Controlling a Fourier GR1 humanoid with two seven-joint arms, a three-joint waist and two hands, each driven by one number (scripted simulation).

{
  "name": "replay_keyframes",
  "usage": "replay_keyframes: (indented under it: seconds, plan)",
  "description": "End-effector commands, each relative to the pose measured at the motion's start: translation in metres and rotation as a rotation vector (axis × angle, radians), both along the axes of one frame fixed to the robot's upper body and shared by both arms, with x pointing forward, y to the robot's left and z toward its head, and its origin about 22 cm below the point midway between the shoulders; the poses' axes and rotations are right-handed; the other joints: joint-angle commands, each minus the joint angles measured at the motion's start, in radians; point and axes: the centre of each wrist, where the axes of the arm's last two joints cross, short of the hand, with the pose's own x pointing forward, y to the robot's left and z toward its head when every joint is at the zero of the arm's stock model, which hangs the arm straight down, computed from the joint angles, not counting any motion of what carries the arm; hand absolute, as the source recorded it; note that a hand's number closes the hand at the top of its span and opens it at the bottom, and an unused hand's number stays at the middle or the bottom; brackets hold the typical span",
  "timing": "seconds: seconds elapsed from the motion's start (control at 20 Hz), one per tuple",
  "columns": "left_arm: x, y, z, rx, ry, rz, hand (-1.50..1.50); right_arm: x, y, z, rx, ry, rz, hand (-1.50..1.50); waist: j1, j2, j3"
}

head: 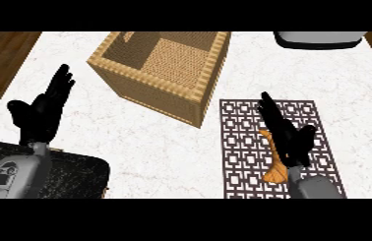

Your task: Pick the croissant from the placemat and place it in the basket

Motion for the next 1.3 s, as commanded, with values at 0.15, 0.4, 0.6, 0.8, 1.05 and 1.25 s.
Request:
replay_keyframes:
  seconds: [0.15, 0.4, 0.6, 0.8, 1.05, 1.25]
  plan:
    - [-0.008, -0.027, 0.018, 0.065, -0.097, -0.173, 0.0, 0.008, -0.071, 0.033, 0.033, -0.181, 0.05, 1.5, -0.022, -0.023, -0.029]
    - [-0.008, -0.036, 0.019, 0.02, -0.086, -0.308, 0.0, 0.001, -0.029, 0.05, 0.131, -0.505, 0.336, 1.5, -0.024, -0.025, -0.029]
    - [-0.015, -0.038, 0.021, 0.013, -0.089, -0.324, 0.0, -0.015, 0.028, 0.044, -0.093, -0.548, 0.139, -1.5, -0.022, -0.022, -0.031]
    - [-0.03, -0.037, 0.015, 0.017, -0.094, -0.326, 0.0, -0.034, 0.008, 0.061, -0.348, -0.472, 0.026, -1.5, -0.029, -0.029, -0.034]
    - [-0.029, -0.034, 0.014, 0.02, -0.066, -0.285, 0.0, -0.034, -0.032, 0.118, -0.667, -0.463, -0.13, -1.5, -0.054, -0.035, -0.037]
    - [-0.025, -0.039, 0.021, 0.023, -0.088, -0.295, 0.0, -0.036, -0.051, 0.155, -0.967, -0.313, -0.076, -1.5, -0.053, -0.031, -0.039]
